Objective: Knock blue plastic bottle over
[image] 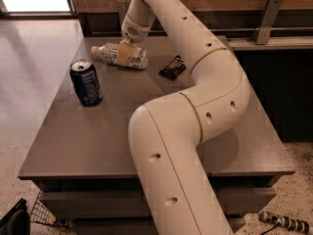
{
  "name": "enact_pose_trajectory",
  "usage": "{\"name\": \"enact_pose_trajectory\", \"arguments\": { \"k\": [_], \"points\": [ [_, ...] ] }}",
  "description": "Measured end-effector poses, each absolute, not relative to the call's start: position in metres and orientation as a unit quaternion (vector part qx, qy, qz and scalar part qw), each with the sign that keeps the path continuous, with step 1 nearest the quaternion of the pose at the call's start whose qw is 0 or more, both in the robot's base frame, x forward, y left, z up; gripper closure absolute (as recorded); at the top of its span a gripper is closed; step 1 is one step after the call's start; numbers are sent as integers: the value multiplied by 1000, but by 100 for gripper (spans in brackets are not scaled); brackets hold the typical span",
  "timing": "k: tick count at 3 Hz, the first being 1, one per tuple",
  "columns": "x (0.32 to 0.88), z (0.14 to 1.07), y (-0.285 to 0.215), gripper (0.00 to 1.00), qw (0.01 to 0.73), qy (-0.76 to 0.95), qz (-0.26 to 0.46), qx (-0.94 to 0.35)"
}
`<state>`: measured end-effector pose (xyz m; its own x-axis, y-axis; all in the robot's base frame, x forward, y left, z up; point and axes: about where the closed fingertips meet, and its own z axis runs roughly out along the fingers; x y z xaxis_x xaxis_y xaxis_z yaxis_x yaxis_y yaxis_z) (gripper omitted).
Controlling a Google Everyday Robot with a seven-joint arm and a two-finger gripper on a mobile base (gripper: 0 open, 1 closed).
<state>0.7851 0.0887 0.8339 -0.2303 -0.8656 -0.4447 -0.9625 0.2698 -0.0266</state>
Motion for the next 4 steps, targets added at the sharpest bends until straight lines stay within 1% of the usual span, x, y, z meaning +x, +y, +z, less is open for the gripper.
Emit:
{"name": "enact_pose_trajectory", "arguments": {
  "k": [1, 2, 3, 4],
  "points": [
    [787, 830, 91, 66, 190, 774, 128, -590],
    [787, 830, 93, 35, 190, 774, 129, -590],
    [787, 830, 93, 11, 190, 774, 129, -590],
    [789, 827, 95, 0, 191, 774, 129, -590]
  ]
}}
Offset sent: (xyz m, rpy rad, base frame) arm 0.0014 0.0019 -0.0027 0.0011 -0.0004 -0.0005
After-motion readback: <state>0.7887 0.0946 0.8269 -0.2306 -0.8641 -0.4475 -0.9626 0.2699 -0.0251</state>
